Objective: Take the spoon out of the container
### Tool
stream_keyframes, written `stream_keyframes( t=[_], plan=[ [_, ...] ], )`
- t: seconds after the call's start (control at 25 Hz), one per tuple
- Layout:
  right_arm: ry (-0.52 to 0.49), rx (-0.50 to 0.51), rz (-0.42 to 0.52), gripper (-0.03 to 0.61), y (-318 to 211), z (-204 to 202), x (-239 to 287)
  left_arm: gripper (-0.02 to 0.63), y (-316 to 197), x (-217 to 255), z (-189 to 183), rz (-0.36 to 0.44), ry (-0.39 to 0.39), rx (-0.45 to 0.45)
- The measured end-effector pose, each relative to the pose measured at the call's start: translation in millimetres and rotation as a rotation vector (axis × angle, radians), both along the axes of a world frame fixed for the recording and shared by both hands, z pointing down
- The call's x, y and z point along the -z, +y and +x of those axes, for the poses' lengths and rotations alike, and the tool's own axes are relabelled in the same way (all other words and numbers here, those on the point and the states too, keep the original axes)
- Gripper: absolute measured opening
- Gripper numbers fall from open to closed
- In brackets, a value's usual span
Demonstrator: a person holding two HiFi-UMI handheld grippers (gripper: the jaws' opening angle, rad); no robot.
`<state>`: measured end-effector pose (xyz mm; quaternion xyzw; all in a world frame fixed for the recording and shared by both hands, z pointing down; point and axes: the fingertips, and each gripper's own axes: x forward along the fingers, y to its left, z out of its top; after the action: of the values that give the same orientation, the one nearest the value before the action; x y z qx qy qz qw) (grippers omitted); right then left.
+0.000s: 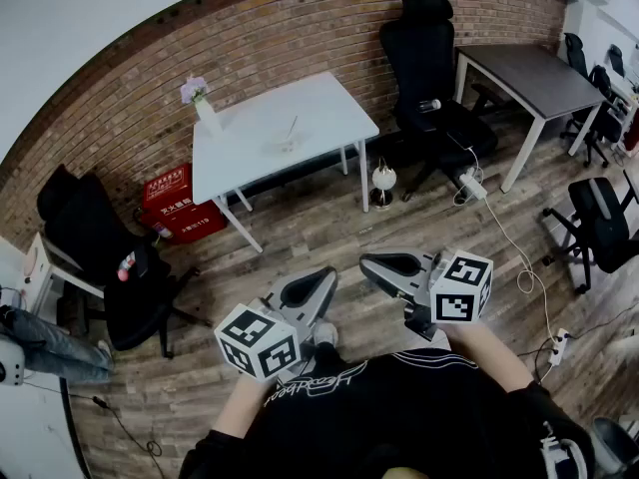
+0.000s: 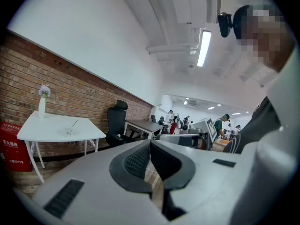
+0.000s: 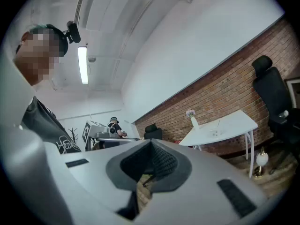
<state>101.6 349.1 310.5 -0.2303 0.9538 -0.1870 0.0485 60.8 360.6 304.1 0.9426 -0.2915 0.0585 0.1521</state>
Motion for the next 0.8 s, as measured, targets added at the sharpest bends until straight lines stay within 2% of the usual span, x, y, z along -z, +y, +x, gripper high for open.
stream_keyframes(
  t=[0.32,0.56,0.8],
  plan=[
    [0.002,-0.017,-0.001,-0.003,1,7,5,0.005,0,2,-2,-0.045,0.038,0.045],
    [-0.024,0.007,-0.009,-0.003,-3,3,4,0.005,3,-2,-11,-0.055,0.029,0.073],
    [-0.020,0.034,-0.020,-0.003,-28,-16,-4,0.005,-26,-8,-31,-0.064,0.047,0.114]
  ],
)
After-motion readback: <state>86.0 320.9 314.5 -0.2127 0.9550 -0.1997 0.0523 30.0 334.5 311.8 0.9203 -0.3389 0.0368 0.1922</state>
